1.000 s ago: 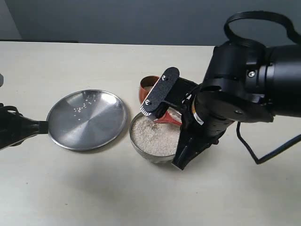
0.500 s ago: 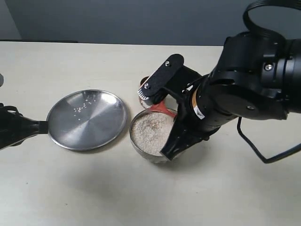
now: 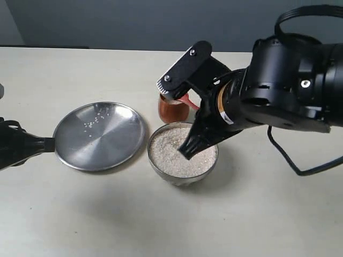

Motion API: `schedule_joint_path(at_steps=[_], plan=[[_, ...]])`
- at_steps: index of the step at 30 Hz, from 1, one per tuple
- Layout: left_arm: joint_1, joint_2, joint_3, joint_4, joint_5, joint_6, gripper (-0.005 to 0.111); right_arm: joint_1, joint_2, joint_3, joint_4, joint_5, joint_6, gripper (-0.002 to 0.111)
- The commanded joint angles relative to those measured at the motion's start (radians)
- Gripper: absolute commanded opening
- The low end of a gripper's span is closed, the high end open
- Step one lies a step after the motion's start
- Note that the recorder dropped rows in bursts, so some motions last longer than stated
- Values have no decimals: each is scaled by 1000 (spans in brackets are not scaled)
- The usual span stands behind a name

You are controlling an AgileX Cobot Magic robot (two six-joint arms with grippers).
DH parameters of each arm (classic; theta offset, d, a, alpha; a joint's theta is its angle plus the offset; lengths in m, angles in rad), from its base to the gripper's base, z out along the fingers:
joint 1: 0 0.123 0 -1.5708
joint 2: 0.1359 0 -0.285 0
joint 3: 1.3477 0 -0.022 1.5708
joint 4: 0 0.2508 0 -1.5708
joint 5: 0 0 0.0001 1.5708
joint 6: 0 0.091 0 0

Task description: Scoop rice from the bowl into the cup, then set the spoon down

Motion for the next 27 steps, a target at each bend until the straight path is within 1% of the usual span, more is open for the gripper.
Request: schedule_joint_path(at_steps=[1,5,10,14,19,27], plan=[[-3,4,-5,-3,-8,3,0,-76,-3,-5,2,-83,39,-1],[-3,4,-5,-3,-8,3,0,-136,-3,-5,-1,-143,43,-1],[-3,4,-5,-3,-8,3,0,-154,11,-14,-37,-171,-3,-1],[-3,4,-5,-3,-8,3,0,-154,64,-63,-88,-104,-12,-1],[-3,4,-5,-3,-8,3,0,-154,126,-127,-95,-22,-94,-1],[-3,4,-5,-3,-8,3,0,-152,145,-145,-118,52,-154,-1]])
